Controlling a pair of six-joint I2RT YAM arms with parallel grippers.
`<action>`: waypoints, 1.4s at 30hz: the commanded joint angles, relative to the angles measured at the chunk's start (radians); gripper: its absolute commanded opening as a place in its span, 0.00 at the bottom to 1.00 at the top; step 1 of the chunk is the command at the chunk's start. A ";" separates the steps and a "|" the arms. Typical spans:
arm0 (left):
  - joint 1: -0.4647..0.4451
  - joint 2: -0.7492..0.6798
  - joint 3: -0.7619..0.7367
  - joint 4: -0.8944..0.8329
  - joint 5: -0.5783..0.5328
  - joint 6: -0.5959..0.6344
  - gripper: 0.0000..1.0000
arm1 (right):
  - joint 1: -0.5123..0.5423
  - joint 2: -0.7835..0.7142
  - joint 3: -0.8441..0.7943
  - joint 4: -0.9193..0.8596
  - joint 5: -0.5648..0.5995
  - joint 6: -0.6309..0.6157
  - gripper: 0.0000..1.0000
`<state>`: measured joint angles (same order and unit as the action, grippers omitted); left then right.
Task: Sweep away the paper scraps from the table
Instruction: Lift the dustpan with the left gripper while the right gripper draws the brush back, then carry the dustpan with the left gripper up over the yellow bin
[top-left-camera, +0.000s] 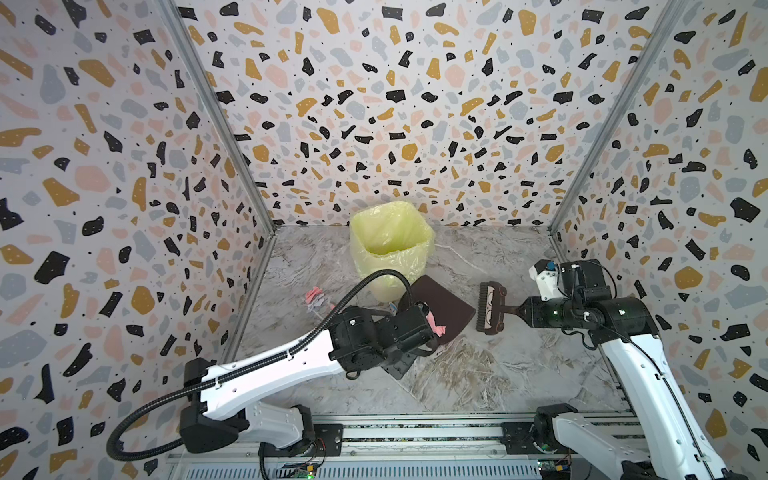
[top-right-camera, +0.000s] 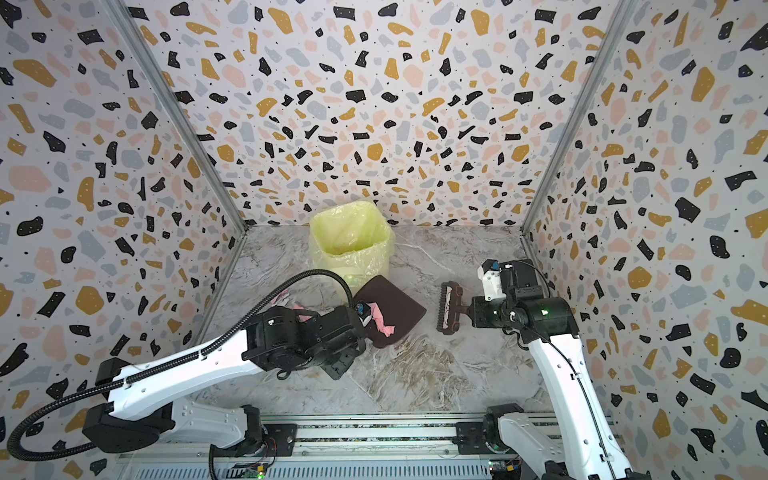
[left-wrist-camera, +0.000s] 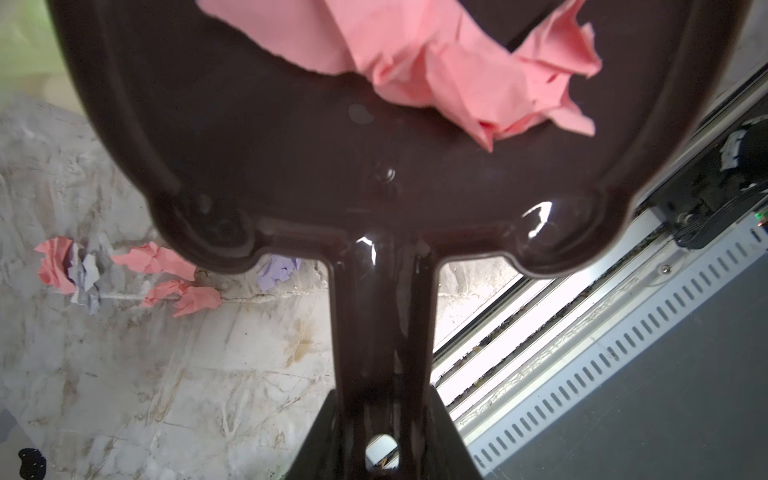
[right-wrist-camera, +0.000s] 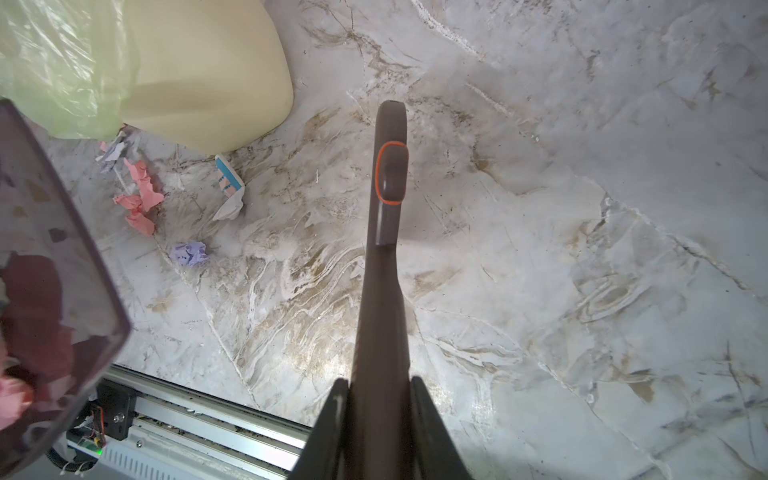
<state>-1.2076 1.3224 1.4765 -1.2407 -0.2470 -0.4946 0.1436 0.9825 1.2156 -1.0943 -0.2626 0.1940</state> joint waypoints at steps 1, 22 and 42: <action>0.026 0.004 0.079 -0.078 -0.032 -0.013 0.00 | -0.031 -0.025 -0.004 0.050 -0.075 -0.034 0.00; 0.562 -0.028 0.233 -0.109 0.061 0.209 0.00 | -0.108 -0.016 -0.055 0.118 -0.188 -0.074 0.00; 0.802 0.107 0.328 0.000 -0.108 0.388 0.00 | -0.100 -0.015 -0.092 0.114 -0.254 -0.066 0.00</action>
<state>-0.4240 1.4178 1.7657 -1.2819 -0.2939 -0.1585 0.0395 0.9844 1.1263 -0.9932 -0.4793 0.1295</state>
